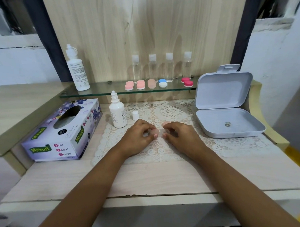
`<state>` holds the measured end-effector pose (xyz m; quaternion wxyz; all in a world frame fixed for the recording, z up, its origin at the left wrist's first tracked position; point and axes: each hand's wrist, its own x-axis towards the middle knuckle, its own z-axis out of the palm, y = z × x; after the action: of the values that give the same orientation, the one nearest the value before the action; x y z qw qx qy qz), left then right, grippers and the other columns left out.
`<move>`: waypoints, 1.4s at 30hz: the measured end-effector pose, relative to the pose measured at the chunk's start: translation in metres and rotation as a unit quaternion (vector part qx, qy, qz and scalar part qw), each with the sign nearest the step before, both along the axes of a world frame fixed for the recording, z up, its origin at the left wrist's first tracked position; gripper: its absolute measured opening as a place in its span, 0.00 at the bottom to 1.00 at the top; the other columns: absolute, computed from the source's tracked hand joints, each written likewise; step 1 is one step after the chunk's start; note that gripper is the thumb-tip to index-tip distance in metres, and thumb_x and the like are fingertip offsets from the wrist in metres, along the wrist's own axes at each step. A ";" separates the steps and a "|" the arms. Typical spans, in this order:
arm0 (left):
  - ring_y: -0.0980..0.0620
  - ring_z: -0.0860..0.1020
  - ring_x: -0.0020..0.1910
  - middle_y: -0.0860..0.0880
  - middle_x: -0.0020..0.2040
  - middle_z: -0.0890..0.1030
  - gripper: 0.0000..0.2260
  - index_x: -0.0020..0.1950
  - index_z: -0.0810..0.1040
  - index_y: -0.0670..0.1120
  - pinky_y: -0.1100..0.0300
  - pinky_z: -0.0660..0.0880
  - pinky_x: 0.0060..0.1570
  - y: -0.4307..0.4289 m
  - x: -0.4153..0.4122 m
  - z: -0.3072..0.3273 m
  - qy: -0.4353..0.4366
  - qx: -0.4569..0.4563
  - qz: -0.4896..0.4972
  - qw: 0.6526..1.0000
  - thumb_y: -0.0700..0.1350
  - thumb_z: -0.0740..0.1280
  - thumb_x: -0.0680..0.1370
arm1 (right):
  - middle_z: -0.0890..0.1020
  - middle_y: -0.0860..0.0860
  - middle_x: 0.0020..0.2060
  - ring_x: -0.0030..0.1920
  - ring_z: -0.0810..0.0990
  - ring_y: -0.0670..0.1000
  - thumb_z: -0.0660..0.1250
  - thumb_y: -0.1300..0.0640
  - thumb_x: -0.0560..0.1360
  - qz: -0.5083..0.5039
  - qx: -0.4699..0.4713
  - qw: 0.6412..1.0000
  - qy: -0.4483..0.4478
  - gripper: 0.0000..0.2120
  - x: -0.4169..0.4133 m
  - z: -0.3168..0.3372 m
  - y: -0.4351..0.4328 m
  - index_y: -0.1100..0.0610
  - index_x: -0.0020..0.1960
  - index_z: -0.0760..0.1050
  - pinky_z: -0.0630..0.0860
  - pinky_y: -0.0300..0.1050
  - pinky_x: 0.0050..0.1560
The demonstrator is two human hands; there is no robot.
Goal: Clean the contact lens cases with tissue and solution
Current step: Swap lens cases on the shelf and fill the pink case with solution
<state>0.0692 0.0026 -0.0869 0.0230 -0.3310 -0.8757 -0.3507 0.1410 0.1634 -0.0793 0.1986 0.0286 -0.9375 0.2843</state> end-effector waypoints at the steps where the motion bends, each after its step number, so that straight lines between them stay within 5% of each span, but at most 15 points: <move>1: 0.56 0.74 0.55 0.53 0.53 0.72 0.13 0.58 0.78 0.46 0.64 0.69 0.59 0.000 0.000 0.000 0.002 0.002 0.003 1.000 0.48 0.68 0.76 | 0.82 0.55 0.50 0.50 0.77 0.53 0.67 0.58 0.74 0.000 0.002 1.000 0.000 0.15 0.000 0.000 0.000 0.59 0.60 0.76 0.67 0.39 0.49; 10: 0.55 0.75 0.52 0.52 0.52 0.76 0.09 0.54 0.77 0.48 0.54 0.72 0.58 0.000 0.003 -0.001 0.021 0.008 0.010 1.000 0.48 0.68 0.75 | 0.81 0.52 0.54 0.53 0.78 0.49 0.65 0.55 0.76 -0.056 -0.086 0.995 0.008 0.14 -0.003 0.006 0.005 0.57 0.60 0.77 0.69 0.33 0.52; 18: 0.55 0.74 0.51 0.53 0.50 0.76 0.09 0.53 0.77 0.48 0.55 0.72 0.57 0.000 0.004 -0.001 0.022 0.006 0.011 1.000 0.48 0.68 0.75 | 0.77 0.52 0.62 0.61 0.74 0.52 0.60 0.59 0.77 -0.049 0.042 0.996 -0.065 0.15 -0.015 0.014 0.018 0.53 0.63 0.75 0.67 0.40 0.57; 22: 0.55 0.75 0.51 0.53 0.50 0.76 0.09 0.53 0.78 0.48 0.56 0.72 0.57 0.000 0.003 -0.001 0.017 0.013 0.010 1.000 0.48 0.68 0.75 | 0.75 0.50 0.65 0.66 0.70 0.49 0.60 0.61 0.77 -0.013 0.044 0.995 -0.093 0.17 -0.026 0.013 0.021 0.54 0.65 0.73 0.62 0.33 0.60; 29: 0.55 0.75 0.51 0.53 0.50 0.76 0.09 0.53 0.77 0.48 0.54 0.72 0.57 0.001 0.003 -0.001 0.015 0.013 0.008 1.000 0.48 0.68 0.75 | 0.82 0.59 0.45 0.48 0.78 0.57 0.64 0.52 0.76 -0.007 0.069 0.996 -0.055 0.14 -0.028 0.008 0.025 0.64 0.47 0.78 0.73 0.51 0.50; 36: 0.56 0.74 0.50 0.54 0.49 0.75 0.09 0.53 0.77 0.48 0.54 0.72 0.56 0.002 0.001 -0.001 0.023 0.010 0.008 1.000 0.48 0.68 0.74 | 0.80 0.51 0.52 0.50 0.79 0.47 0.67 0.55 0.74 0.003 -0.056 0.998 -0.028 0.15 -0.015 0.015 0.024 0.55 0.60 0.77 0.74 0.43 0.57; 42: 0.55 0.75 0.50 0.54 0.48 0.75 0.10 0.53 0.77 0.47 0.53 0.72 0.56 0.002 0.001 -0.002 0.028 0.008 0.010 1.000 0.47 0.69 0.74 | 0.77 0.47 0.48 0.48 0.77 0.45 0.68 0.52 0.74 0.035 -0.031 0.997 -0.054 0.16 -0.008 0.008 0.019 0.54 0.61 0.77 0.73 0.40 0.56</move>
<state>0.0697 0.0051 -0.0886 0.0533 -0.3316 -0.8754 -0.3478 0.1326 0.1825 -0.0717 0.1385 0.0400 -0.9360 0.3212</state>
